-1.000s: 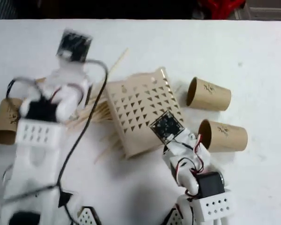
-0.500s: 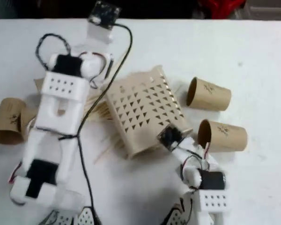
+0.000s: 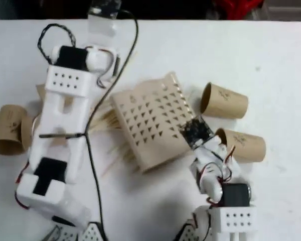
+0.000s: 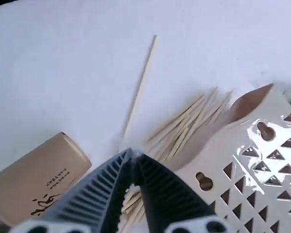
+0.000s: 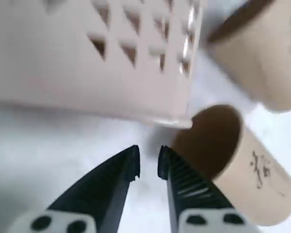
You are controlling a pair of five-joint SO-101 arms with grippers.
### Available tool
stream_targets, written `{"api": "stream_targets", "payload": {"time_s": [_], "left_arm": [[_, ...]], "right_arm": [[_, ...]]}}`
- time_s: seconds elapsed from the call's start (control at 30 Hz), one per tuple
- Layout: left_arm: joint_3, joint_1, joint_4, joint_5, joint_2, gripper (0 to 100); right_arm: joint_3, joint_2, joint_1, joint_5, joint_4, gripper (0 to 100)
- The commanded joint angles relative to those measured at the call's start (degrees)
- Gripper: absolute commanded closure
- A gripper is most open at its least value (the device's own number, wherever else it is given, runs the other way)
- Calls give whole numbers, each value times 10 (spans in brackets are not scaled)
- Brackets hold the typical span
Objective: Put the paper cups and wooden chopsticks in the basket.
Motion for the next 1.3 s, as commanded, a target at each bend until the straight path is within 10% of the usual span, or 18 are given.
{"api": "stream_targets", "payload": {"time_s": [0.0, 0.7, 1.27], "left_arm": [[-25, -10, 8, -15, -3, 977], [-25, -56, -7, -15, 0, 977], [-30, 5, 42, -14, -1, 978]], "right_arm": [[-53, 0, -66, -47, 0, 917], [99, 1, -144, -82, -145, 917], [186, -4, 51, 216, -48, 922]]}}
